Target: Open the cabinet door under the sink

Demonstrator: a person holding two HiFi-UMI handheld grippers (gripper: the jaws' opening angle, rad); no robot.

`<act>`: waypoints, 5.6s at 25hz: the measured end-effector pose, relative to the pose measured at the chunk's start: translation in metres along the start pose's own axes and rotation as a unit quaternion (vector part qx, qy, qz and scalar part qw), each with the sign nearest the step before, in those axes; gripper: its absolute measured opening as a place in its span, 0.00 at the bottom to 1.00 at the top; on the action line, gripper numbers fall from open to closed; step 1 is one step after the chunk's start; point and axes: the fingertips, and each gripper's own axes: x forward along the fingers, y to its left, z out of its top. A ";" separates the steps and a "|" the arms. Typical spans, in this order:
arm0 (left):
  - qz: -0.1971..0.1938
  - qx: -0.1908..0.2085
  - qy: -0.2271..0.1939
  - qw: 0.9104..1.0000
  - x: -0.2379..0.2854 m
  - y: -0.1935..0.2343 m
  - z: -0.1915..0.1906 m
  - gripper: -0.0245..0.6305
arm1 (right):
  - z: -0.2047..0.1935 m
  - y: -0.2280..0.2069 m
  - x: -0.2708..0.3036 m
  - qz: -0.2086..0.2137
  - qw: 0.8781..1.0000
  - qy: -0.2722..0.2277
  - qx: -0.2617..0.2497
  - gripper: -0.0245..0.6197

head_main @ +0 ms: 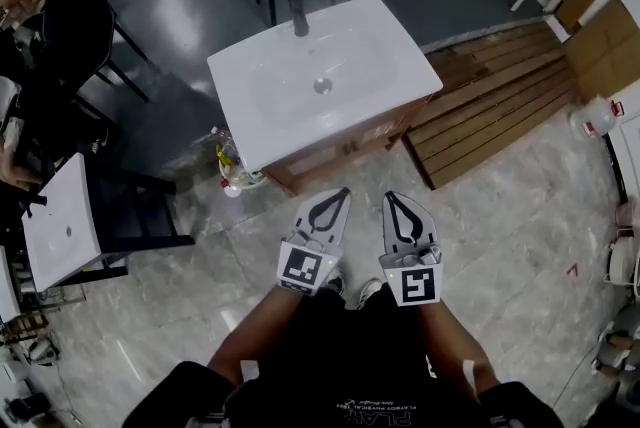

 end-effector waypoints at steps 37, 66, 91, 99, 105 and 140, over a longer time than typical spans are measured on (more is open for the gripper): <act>0.221 -0.071 0.070 0.970 0.177 0.097 -0.329 0.07 | -0.349 -0.046 0.125 0.116 0.990 0.068 0.049 0.08; 0.368 -0.017 0.108 0.923 0.225 0.140 -0.392 0.21 | -0.421 -0.076 0.162 0.144 0.986 0.072 0.036 0.07; 0.331 -0.064 0.088 0.937 0.190 0.098 -0.394 0.18 | -0.433 -0.066 0.148 0.142 0.986 0.072 0.040 0.08; 0.248 -0.051 0.108 0.961 0.149 0.054 -0.405 0.18 | -0.414 -0.040 0.114 0.122 0.990 0.064 0.027 0.08; 0.214 -0.046 0.104 0.970 0.123 0.035 -0.407 0.18 | -0.406 -0.020 0.093 0.108 0.992 0.062 0.024 0.08; 0.163 -0.013 0.155 0.974 -0.081 0.008 -0.435 0.16 | -0.377 0.081 0.042 0.194 0.980 0.047 -0.020 0.08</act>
